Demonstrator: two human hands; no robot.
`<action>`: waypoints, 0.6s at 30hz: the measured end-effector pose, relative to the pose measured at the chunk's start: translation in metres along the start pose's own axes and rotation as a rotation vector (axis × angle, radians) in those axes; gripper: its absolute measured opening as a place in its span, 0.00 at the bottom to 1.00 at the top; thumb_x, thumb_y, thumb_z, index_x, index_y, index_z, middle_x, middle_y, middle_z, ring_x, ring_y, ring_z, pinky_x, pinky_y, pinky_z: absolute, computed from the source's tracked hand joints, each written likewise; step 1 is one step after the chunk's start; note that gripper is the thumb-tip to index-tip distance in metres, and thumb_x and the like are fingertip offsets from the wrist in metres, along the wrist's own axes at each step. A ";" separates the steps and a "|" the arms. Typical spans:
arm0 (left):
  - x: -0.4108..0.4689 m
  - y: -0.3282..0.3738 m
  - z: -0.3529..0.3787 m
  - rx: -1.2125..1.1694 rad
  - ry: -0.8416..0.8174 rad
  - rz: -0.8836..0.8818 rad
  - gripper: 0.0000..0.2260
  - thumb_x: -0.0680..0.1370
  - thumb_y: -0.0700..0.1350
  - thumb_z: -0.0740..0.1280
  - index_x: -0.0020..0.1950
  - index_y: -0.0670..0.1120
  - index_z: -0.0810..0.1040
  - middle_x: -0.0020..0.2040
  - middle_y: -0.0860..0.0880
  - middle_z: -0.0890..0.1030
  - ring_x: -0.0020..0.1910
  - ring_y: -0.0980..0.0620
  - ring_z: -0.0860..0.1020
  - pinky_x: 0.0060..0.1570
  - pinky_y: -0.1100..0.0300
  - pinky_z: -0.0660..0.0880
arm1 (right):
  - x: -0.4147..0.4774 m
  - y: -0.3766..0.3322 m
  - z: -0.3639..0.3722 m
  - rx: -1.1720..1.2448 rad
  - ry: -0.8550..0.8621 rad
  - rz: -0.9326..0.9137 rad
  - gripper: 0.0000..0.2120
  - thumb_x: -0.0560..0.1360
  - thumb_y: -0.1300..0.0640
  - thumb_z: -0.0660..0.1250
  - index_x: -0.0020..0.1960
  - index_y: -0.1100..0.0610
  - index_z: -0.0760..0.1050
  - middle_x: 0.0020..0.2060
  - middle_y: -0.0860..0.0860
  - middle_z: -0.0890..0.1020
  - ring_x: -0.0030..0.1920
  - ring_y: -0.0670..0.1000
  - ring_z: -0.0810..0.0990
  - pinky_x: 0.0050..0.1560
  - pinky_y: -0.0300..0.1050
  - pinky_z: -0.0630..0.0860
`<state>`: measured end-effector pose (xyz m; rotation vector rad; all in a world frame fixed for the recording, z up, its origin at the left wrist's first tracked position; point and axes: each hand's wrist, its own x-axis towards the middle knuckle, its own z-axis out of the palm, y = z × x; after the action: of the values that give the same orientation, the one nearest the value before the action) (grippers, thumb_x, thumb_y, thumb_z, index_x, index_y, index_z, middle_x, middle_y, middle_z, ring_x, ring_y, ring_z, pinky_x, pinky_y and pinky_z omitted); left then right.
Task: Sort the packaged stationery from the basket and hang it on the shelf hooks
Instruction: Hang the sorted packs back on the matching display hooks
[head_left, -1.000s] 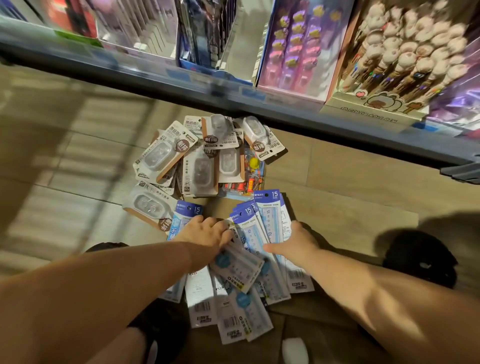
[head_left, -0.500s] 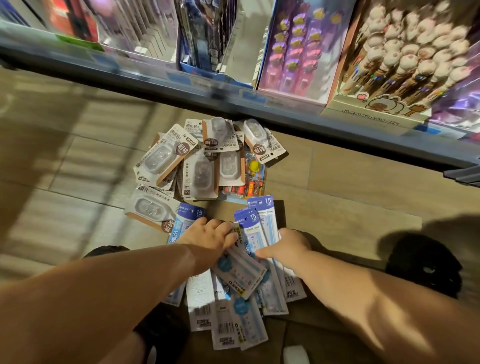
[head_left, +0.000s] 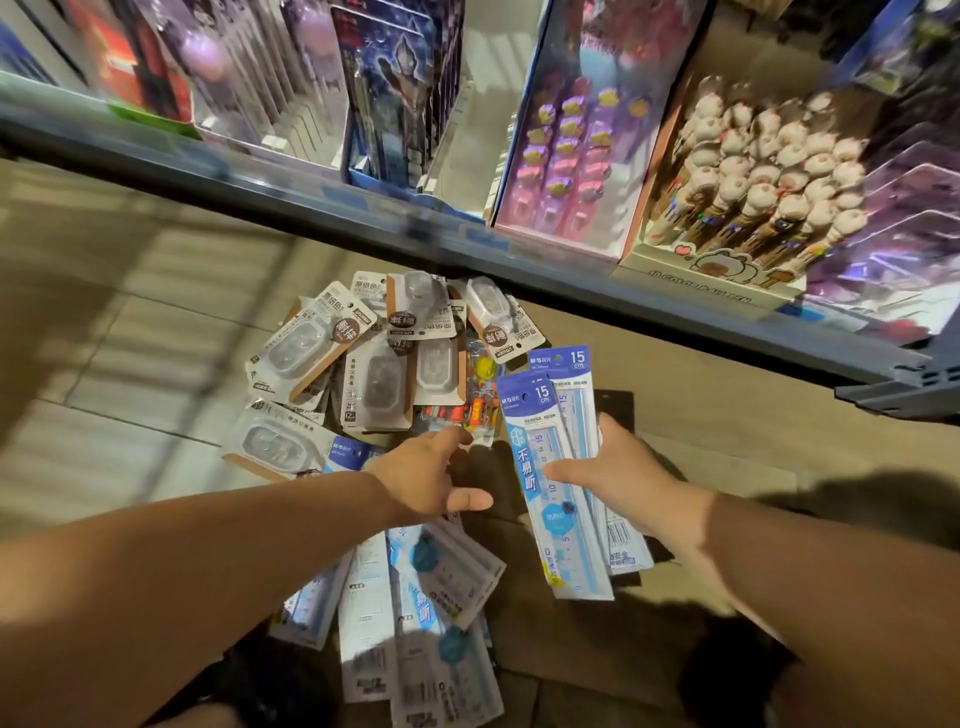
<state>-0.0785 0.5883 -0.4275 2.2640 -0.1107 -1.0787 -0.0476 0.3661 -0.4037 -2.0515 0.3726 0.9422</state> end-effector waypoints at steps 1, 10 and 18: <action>0.002 0.009 -0.003 -0.188 0.002 0.019 0.43 0.67 0.71 0.68 0.74 0.48 0.62 0.66 0.46 0.74 0.62 0.47 0.75 0.64 0.50 0.73 | -0.002 -0.010 -0.011 0.036 -0.024 -0.033 0.21 0.70 0.59 0.76 0.58 0.52 0.71 0.55 0.49 0.82 0.49 0.47 0.82 0.40 0.38 0.75; 0.003 0.120 -0.058 -1.261 -0.135 0.194 0.28 0.73 0.67 0.60 0.67 0.51 0.72 0.58 0.39 0.81 0.58 0.39 0.79 0.65 0.43 0.70 | -0.019 -0.103 -0.073 0.438 -0.003 -0.279 0.29 0.68 0.58 0.77 0.65 0.54 0.70 0.54 0.53 0.83 0.54 0.54 0.83 0.56 0.57 0.78; -0.011 0.173 -0.110 -1.702 -0.121 0.327 0.33 0.78 0.69 0.45 0.72 0.52 0.72 0.67 0.43 0.77 0.66 0.43 0.75 0.68 0.45 0.69 | -0.054 -0.169 -0.101 0.207 0.211 -0.610 0.26 0.76 0.59 0.68 0.69 0.51 0.60 0.59 0.49 0.78 0.56 0.48 0.79 0.54 0.47 0.78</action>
<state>0.0254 0.5074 -0.2694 0.6085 0.2869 -0.6135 0.0589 0.3864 -0.2308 -1.9032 -0.0548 0.3058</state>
